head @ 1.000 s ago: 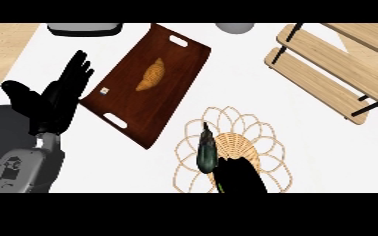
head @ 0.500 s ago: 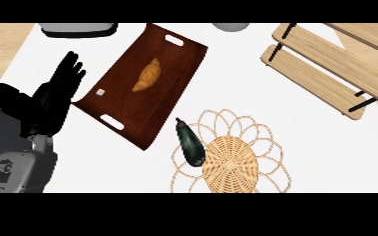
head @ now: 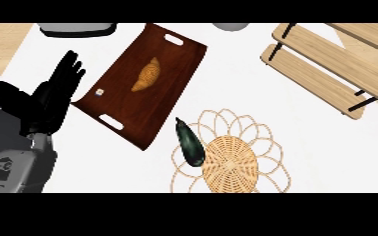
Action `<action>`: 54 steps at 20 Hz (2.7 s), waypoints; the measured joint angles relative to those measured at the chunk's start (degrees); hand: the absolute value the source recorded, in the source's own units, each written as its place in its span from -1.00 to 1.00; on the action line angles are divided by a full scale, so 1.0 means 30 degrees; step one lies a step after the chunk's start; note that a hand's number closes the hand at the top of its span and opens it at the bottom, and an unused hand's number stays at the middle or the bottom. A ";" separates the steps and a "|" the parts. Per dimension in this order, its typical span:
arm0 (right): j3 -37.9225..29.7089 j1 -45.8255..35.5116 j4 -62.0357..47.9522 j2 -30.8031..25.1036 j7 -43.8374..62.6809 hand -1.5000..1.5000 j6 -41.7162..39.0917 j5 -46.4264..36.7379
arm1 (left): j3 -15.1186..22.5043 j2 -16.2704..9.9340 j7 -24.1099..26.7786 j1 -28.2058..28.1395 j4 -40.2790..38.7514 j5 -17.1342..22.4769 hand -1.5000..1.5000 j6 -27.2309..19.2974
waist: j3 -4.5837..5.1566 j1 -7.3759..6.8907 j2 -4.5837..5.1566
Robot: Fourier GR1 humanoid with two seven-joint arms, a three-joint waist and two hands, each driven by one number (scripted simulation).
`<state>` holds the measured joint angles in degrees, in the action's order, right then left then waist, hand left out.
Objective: Pick the lemon from the placemat and place it in the tiered shelf
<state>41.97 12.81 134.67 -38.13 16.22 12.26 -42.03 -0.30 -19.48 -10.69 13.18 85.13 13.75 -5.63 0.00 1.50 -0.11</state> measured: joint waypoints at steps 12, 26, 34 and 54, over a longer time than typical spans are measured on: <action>-0.7657 -0.2791 0.0012 -0.0327 0.2441 1.00 -0.1669 0.2053 | 0.0112 0.0184 0.0020 0.0134 -0.0028 -0.0286 0.00 0.0028 | 0.0020 -0.0129 0.0062; -1.9926 -0.6649 -0.7583 -0.2800 0.0186 1.00 -0.6985 1.5736 | 0.0234 0.0569 0.0055 -0.0105 0.0319 -0.0480 0.00 0.0259 | -0.0014 -0.0495 0.0064; -2.1589 -0.8947 -1.5050 -0.3789 -0.3943 1.00 -0.9534 1.5970 | 0.0026 0.0954 -0.0378 0.0476 0.0219 -0.0804 0.00 0.0283 | -0.0004 -0.0618 0.0077; -2.1609 -1.4703 -2.8494 -0.4007 -1.0823 -1.00 -0.8065 1.1610 | -0.0552 0.1609 -0.0298 0.0634 -0.0057 -0.1542 0.00 0.1039 | 0.0033 -0.0809 0.0050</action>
<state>-22.86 -31.30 49.19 -50.15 -16.24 -11.93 -7.21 -1.96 -14.65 -11.58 15.09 84.96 9.12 -2.51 0.10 -0.93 0.04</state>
